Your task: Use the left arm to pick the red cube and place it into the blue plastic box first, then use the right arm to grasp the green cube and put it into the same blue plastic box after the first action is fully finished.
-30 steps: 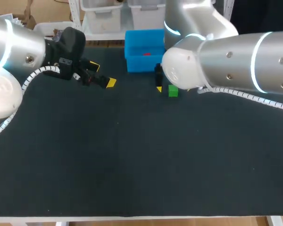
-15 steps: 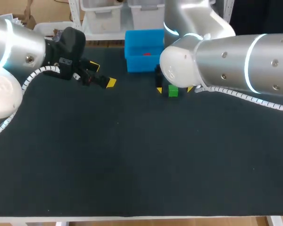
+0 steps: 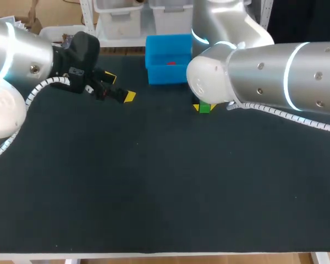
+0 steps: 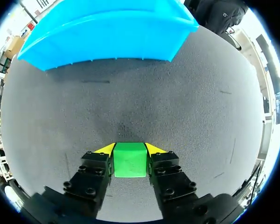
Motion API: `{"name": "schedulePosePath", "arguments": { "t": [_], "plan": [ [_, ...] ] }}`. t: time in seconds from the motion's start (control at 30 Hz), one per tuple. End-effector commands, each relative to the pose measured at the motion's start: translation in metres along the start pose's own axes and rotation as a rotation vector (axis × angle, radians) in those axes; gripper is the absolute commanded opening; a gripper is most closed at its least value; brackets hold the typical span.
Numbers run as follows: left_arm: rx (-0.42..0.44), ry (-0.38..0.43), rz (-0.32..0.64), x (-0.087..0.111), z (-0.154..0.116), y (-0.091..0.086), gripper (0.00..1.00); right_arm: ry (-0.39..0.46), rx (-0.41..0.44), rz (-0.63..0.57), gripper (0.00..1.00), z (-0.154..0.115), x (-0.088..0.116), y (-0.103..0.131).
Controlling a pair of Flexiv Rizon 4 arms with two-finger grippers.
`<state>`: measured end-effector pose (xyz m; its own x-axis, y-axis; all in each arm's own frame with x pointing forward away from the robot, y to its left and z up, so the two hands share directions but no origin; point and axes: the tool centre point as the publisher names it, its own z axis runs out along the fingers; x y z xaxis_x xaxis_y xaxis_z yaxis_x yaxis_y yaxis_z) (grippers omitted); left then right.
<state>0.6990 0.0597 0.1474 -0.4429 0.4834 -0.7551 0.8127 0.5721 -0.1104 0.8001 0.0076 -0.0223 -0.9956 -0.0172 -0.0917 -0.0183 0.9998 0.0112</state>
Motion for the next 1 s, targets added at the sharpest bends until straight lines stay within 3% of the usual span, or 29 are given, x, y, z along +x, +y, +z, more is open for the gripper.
{"name": "schedulePosePath", "arguments": {
  "t": [0.03,0.33,0.73,1.0],
  "plan": [
    [0.007,-0.011,0.004,0.002,0.000,0.002,1.00,0.000,0.002,0.003,0.00,-0.003,0.000,0.000],
    [0.007,-0.011,0.004,0.002,0.000,0.002,1.00,-0.022,-0.002,0.008,0.00,-0.021,-0.003,0.000],
    [0.007,-0.011,0.004,0.002,0.000,0.002,1.00,-0.149,-0.046,0.011,0.00,-0.088,-0.025,0.001],
    [0.007,-0.011,0.004,0.002,0.000,0.002,1.00,-0.217,-0.075,0.007,0.00,-0.120,-0.030,0.003]
  ]
}}
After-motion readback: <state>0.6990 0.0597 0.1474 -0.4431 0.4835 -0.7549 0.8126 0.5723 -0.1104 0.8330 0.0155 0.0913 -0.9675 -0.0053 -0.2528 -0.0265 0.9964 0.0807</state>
